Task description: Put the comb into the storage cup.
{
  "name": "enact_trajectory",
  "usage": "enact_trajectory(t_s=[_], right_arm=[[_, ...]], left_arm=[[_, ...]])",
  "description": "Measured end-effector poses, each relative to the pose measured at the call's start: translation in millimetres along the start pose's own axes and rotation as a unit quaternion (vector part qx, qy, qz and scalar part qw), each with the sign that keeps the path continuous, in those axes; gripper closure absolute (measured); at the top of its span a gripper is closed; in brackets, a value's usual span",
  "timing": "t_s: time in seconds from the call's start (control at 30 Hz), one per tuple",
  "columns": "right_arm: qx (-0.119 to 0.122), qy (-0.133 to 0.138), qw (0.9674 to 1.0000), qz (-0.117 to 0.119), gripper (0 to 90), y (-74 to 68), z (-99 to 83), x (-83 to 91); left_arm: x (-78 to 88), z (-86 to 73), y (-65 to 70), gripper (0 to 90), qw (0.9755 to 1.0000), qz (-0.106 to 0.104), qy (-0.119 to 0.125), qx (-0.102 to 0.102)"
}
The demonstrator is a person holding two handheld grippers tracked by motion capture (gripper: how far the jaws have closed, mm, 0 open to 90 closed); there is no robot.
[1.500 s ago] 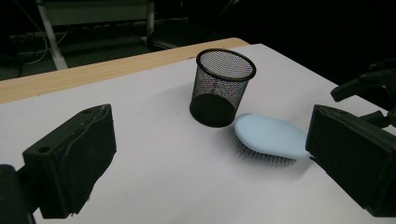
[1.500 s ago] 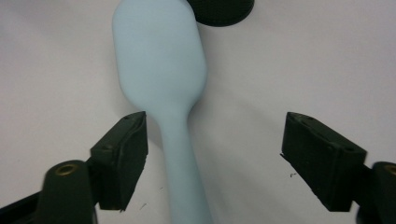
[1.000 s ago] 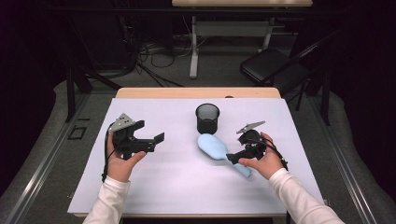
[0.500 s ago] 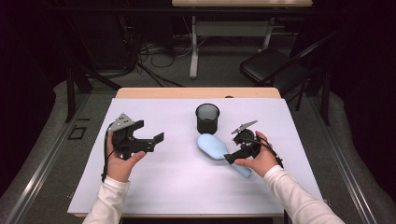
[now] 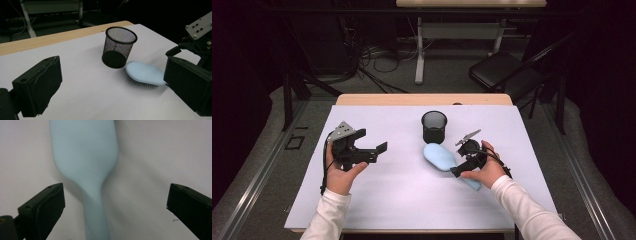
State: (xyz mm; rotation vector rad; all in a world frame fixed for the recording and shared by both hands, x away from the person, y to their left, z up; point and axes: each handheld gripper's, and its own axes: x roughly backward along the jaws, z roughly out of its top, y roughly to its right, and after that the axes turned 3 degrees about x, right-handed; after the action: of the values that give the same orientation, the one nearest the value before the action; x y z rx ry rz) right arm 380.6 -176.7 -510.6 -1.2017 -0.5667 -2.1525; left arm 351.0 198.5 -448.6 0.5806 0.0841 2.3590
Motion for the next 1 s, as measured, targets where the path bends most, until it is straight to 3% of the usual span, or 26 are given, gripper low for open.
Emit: enact_trajectory(t_s=[0.27, 0.5, 0.73, 1.0], right_arm=[[0.010, -0.011, 0.9999, 0.003, 2.6, -4.5, 2.6, -6.9], [0.022, -0.031, 0.9992, 0.010, 10.8, -9.3, 6.2, -13.3], [0.048, -0.033, 0.9983, 0.013, 15.2, -11.6, 7.2, -17.8], [0.066, -0.043, 0.9967, 0.022, 27.2, -11.7, 6.7, -20.1]], left_arm=[[0.3, 0.0, -0.4, 2.0, 1.0000, 0.000, 0.000, 0.001], [1.0, 0.2, -1.0, 2.0, 1.0000, -0.001, 0.001, 0.001], [1.7, 0.2, -1.6, 2.0, 1.0000, 0.000, 0.001, 0.001], [2.0, 0.3, -1.7, 2.0, 1.0000, -0.001, 0.002, 0.001]])
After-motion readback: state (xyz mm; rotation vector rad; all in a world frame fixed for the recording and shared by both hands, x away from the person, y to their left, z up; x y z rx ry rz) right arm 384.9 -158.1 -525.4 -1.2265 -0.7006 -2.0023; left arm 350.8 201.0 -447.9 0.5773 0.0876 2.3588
